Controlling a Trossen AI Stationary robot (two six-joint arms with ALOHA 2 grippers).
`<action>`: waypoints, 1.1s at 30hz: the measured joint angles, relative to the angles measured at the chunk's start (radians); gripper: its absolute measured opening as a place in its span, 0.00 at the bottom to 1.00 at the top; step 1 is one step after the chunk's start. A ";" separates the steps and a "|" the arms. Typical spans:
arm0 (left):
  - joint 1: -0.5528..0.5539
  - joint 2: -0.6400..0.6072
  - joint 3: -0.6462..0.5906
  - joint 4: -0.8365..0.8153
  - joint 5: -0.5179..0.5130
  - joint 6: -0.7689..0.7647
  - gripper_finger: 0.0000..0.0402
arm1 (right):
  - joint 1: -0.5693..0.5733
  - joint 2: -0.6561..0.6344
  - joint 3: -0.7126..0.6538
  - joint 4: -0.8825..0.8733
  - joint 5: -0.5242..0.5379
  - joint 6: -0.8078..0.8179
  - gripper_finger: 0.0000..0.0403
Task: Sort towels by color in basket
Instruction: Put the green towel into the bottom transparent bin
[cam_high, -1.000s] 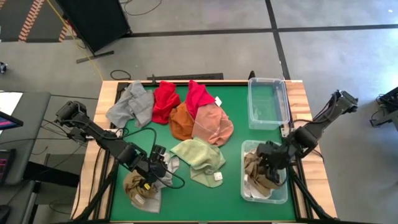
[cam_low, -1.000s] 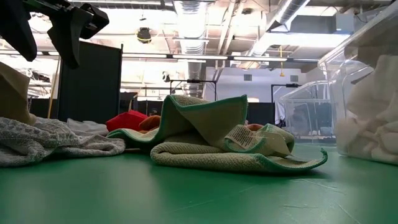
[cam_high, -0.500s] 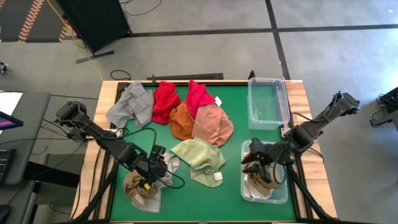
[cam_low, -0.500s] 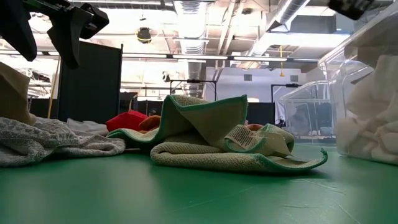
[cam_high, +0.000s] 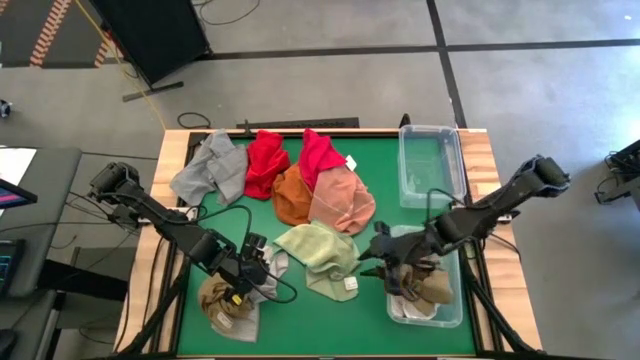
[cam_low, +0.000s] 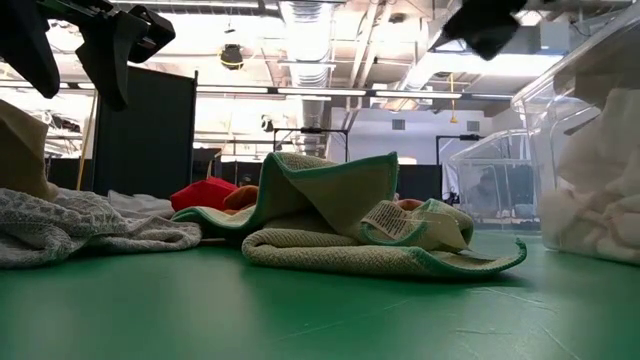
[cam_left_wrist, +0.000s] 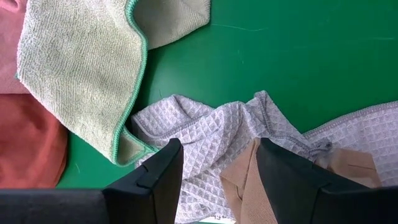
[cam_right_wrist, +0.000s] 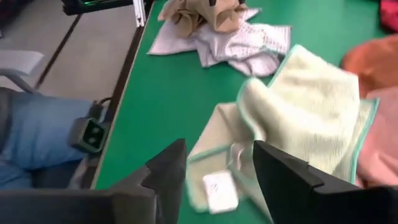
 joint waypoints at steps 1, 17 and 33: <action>0.000 0.000 0.000 0.000 0.000 -0.001 0.48 | -0.011 0.021 0.000 0.029 -0.002 -0.023 0.54; 0.000 0.000 0.000 0.001 0.000 -0.002 0.48 | -0.167 0.423 0.137 0.193 -0.047 -0.257 0.81; 0.000 0.000 -0.011 0.011 0.000 -0.001 0.48 | -0.177 0.726 0.291 0.092 -0.114 -0.270 0.83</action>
